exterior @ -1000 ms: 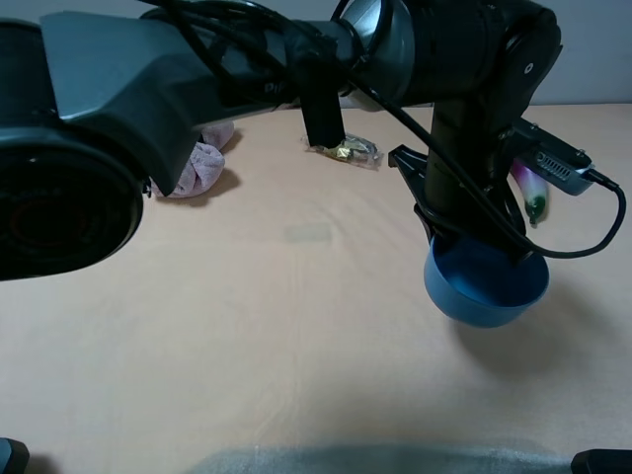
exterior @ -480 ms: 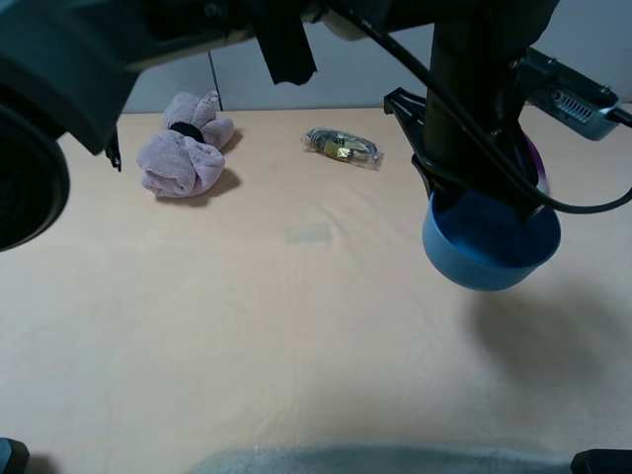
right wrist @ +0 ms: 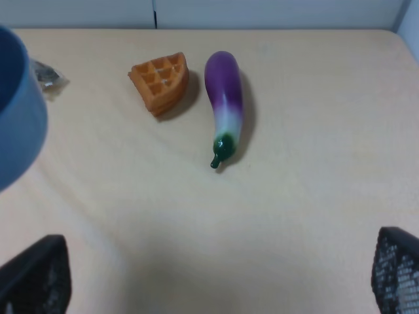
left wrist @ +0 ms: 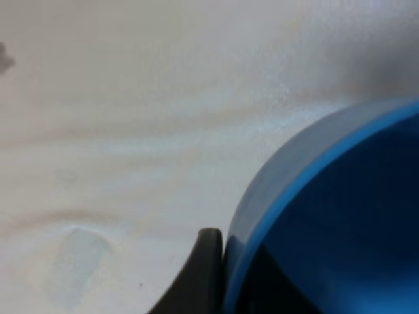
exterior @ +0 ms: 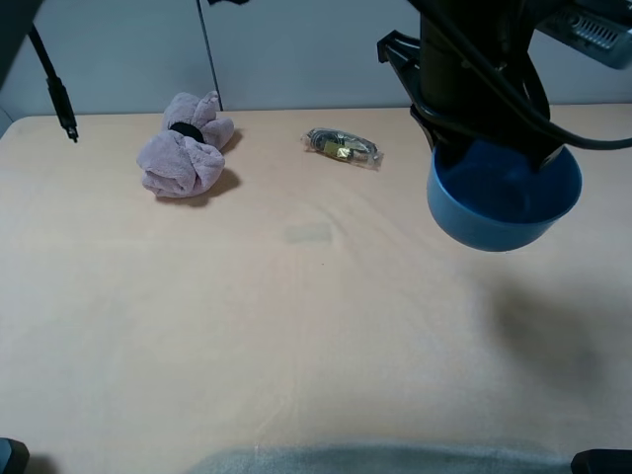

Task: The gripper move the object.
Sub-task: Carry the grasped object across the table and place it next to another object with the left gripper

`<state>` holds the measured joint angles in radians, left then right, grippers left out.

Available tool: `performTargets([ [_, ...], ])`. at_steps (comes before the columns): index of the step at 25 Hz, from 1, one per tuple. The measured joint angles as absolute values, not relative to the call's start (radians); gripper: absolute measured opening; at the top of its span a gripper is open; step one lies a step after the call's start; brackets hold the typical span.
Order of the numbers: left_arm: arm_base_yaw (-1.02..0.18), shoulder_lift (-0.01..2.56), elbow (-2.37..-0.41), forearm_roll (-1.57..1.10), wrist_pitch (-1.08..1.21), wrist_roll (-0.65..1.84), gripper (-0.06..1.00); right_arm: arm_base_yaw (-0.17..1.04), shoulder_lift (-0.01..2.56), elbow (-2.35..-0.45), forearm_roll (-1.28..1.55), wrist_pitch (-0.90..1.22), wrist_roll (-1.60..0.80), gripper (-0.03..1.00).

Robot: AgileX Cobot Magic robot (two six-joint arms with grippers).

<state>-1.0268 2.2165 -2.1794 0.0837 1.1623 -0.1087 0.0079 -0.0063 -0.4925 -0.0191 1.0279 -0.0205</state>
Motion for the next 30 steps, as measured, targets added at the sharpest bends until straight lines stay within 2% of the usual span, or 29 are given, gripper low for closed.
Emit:
performTargets([
  [11, -0.979, 2.096, -2.087, 0.085, 1.162, -0.101, 0.01, 0.008, -0.006, -0.492, -0.019, 1.028, -0.021, 0.69],
  [19, -0.933, 1.929, -1.841, 0.090, 1.154, -0.106, 0.01, 0.008, -0.006, -0.492, -0.019, 1.028, -0.021, 0.69],
  [30, -0.857, 1.672, -1.450, 0.092, 1.007, -0.181, 0.01, 0.008, -0.006, -0.492, -0.019, 1.028, -0.021, 0.69],
])
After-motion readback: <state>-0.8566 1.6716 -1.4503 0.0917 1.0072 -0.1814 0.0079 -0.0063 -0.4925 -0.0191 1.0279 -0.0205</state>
